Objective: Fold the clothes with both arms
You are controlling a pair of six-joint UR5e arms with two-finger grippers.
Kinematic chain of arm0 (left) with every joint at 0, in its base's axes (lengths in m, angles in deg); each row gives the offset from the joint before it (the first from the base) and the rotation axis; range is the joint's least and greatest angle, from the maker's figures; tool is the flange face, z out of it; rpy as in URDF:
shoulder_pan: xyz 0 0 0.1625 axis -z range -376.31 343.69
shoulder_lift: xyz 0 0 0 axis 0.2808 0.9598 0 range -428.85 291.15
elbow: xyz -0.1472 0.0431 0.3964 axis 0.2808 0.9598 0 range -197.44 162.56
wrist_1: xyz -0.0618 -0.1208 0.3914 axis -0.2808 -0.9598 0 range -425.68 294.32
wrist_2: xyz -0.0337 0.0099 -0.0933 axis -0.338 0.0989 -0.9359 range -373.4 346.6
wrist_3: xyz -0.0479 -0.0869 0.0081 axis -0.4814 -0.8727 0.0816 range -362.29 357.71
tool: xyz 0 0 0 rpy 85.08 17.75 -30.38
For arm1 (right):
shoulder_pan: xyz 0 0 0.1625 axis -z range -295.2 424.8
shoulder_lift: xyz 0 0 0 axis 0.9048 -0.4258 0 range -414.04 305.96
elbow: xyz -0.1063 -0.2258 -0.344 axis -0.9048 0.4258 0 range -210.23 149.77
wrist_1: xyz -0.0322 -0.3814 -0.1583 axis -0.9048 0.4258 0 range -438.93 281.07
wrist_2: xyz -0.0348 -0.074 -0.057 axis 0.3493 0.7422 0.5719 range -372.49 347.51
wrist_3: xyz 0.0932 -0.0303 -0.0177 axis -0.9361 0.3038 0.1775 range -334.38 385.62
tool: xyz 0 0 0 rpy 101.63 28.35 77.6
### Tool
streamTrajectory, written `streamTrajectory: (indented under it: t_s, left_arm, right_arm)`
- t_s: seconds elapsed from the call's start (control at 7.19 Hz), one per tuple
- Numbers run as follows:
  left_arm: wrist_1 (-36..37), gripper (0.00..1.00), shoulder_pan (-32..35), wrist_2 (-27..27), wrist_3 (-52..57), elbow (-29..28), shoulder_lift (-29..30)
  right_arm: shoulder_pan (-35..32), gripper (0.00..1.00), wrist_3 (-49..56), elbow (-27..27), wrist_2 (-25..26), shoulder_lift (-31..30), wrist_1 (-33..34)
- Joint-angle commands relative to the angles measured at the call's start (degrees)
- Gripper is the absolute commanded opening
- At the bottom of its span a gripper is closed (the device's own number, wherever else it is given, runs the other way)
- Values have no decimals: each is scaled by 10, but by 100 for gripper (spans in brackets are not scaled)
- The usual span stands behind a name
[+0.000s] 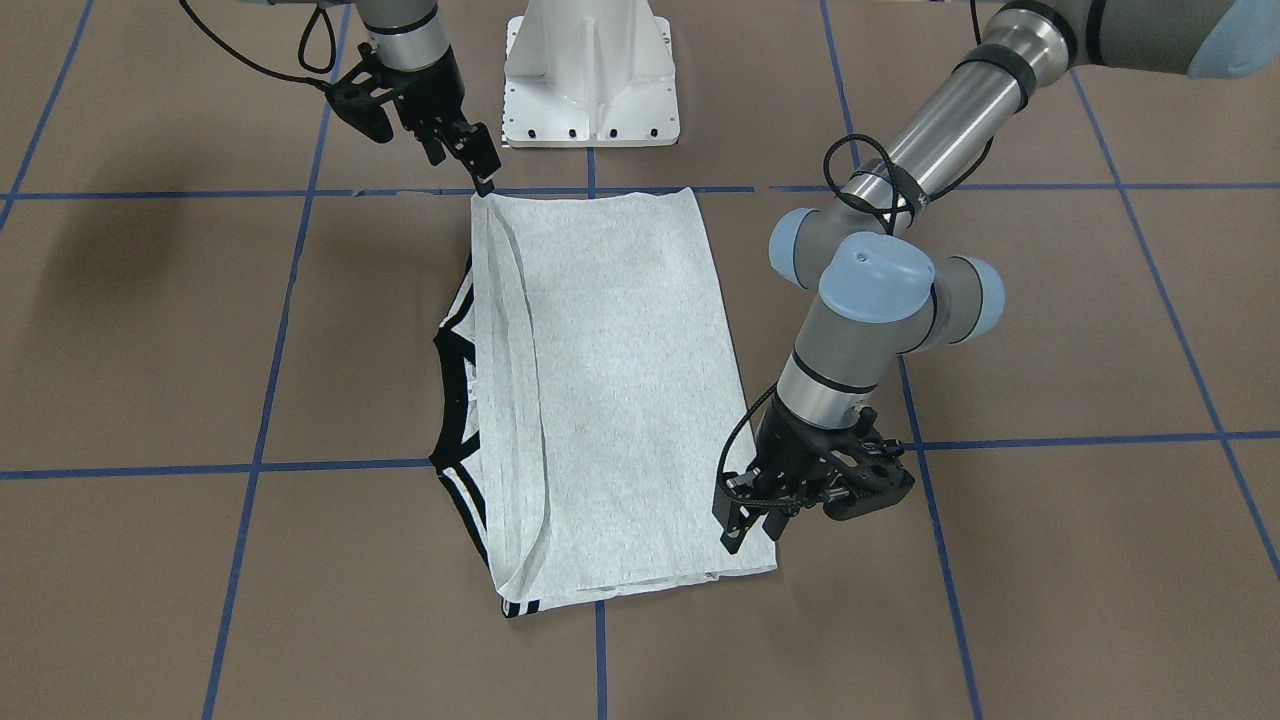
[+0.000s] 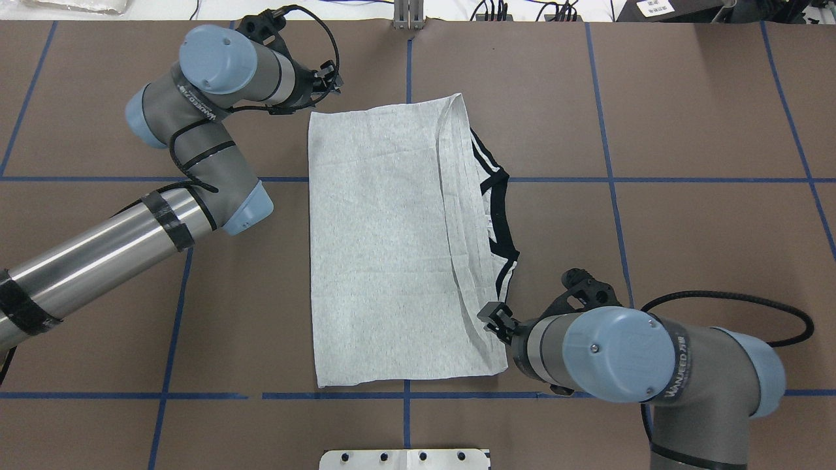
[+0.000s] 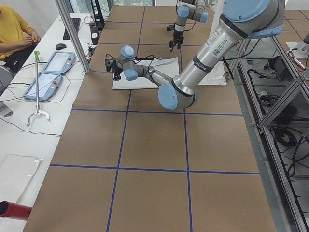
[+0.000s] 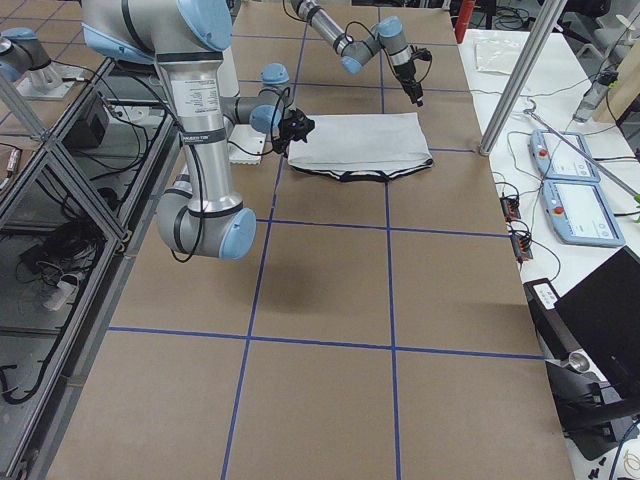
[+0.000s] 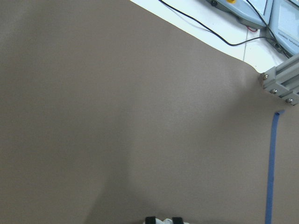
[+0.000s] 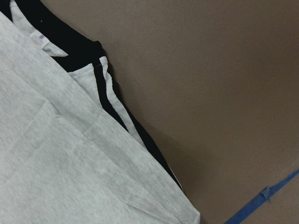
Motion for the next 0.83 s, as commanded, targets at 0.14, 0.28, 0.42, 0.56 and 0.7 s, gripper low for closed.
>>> streamTrajectory:
  t_s: [0.14,0.28,0.42,0.56,0.7]
  left_arm:
    - [0,61,-3,0,-1,25,-20]
    - [-1,62,-4,0,-1,25,-20]
    - [-1,62,-4,0,0,24,-22]
    - [-3,62,-4,0,0,25,-26]
    - [-2,62,-4,0,0,25,-26]
  right_arm:
    - [32,100,-54,83,35,49,-3]
    - [32,100,-55,84,35,52,-1]
    - [32,100,-55,94,36,58,-2]
    - [32,100,-59,110,37,69,-2]
    - [32,100,-68,122,40,76,-3]
